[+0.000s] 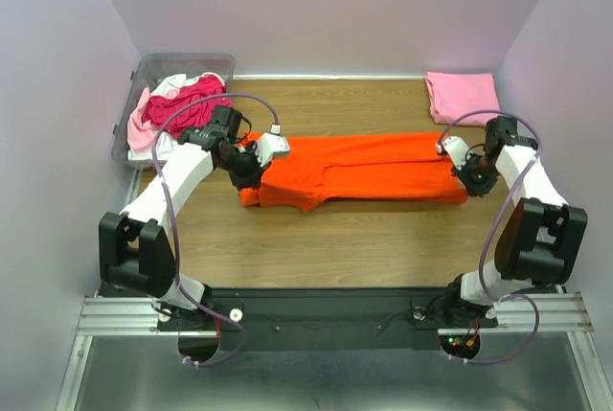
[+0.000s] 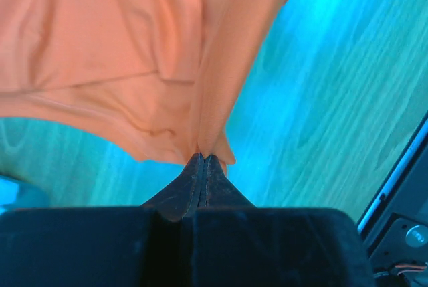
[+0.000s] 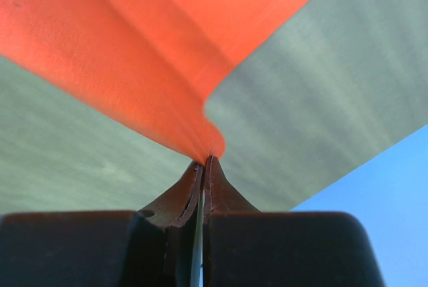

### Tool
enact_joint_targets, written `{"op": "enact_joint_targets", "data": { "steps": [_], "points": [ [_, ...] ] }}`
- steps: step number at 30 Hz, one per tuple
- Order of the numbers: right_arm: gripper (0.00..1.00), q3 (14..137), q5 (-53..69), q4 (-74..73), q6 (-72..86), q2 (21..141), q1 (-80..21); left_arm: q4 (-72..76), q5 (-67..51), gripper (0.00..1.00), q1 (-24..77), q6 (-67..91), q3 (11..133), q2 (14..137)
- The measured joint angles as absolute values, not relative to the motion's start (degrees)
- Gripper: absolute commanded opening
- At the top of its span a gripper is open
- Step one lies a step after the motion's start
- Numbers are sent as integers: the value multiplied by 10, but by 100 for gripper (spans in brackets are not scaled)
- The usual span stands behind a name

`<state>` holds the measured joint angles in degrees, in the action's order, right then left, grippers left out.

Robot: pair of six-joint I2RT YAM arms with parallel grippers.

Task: Fold and stack the t-shirts

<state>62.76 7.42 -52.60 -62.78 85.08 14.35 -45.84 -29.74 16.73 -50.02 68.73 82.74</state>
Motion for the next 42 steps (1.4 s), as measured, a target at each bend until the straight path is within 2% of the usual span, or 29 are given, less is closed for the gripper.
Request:
{"op": "enact_joint_targets", "data": {
  "steps": [14, 28, 30, 31, 32, 35, 39, 42],
  "points": [
    [1, 827, 104, -550, -627, 1036, 142, -461, -315, 0, 131, -483, 818, 991],
    [3, 913, 105, -558, -601, 1145, 100, -458, -311, 0, 98, -487, 882, 1099],
    [8, 925, 103, -559, -596, 1159, 100, -456, -310, 0, 97, -486, 892, 1112],
    [14, 931, 102, -559, -593, 1165, 100, -455, -310, 0, 97, -485, 899, 1120],
    [31, 935, 101, -559, -588, 1169, 100, -453, -310, 9, 97, -483, 904, 1126],
    [46, 950, 97, -559, -578, 1182, 100, -448, -303, 30, 97, -474, 919, 1143],
    [48, 957, 88, -559, -551, 1189, 100, -438, -290, 39, 94, -455, 927, 1152],
    [50, 957, 89, -561, -528, 1188, 105, -438, -287, 40, 85, -446, 926, 1148]
  ]
}}
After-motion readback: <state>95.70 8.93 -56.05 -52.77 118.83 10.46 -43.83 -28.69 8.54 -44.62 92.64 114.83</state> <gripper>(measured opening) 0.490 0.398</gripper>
